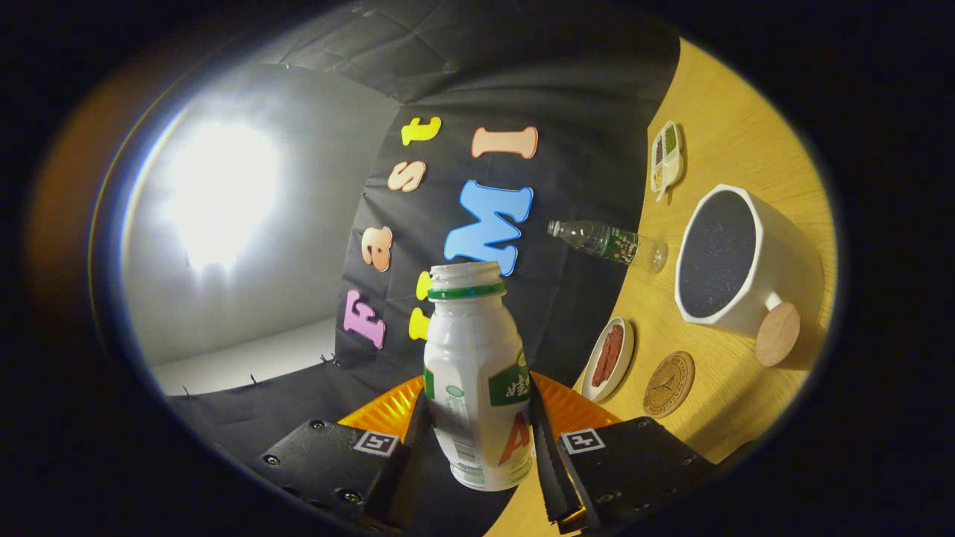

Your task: Take the bottle from table, then pour the juice into the cup, finally place the bottle on the coaster

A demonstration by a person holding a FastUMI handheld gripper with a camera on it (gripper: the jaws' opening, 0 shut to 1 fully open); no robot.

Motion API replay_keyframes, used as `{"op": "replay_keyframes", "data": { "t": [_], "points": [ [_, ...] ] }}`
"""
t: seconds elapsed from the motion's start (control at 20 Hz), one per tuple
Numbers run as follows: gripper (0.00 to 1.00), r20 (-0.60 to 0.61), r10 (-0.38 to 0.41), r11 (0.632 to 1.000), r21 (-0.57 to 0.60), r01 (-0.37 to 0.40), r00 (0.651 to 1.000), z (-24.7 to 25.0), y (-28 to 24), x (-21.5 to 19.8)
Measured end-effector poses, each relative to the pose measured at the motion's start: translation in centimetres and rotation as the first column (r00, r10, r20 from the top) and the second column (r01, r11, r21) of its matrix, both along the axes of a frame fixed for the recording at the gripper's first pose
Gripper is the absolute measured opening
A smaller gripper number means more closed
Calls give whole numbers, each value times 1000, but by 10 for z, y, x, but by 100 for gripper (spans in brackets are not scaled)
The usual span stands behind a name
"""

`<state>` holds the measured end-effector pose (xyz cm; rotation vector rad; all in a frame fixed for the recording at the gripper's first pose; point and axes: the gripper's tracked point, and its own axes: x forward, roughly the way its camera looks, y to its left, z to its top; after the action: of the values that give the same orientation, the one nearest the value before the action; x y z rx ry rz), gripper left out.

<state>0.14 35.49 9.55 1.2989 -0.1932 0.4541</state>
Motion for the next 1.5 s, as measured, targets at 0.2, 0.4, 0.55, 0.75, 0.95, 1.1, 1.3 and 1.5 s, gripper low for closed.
{"op": "replay_keyframes", "data": {
  "t": [0.2, 0.4, 0.55, 0.75, 0.95, 1.1, 1.3, 1.5],
  "points": [
    [64, -6, 0, 996, 86, 1, 1000, -1, -5, -4],
    [64, -18, 1, 987, 164, 2, 1000, -1, -10, -2],
    [64, -18, 6, 974, 226, -2, 1000, 2, -12, 4],
    [64, -25, 9, 961, 276, -2, 1000, 2, -13, 9],
    [64, -32, 14, 948, 318, -3, 999, 1, -14, 7],
    [64, -29, 22, 939, 344, -11, 999, 1, -11, 8],
    [64, -21, 26, 928, 372, -16, 999, 3, -12, 9],
    [64, -22, 31, 919, 393, -20, 999, 3, -12, 10]
  ]
}}
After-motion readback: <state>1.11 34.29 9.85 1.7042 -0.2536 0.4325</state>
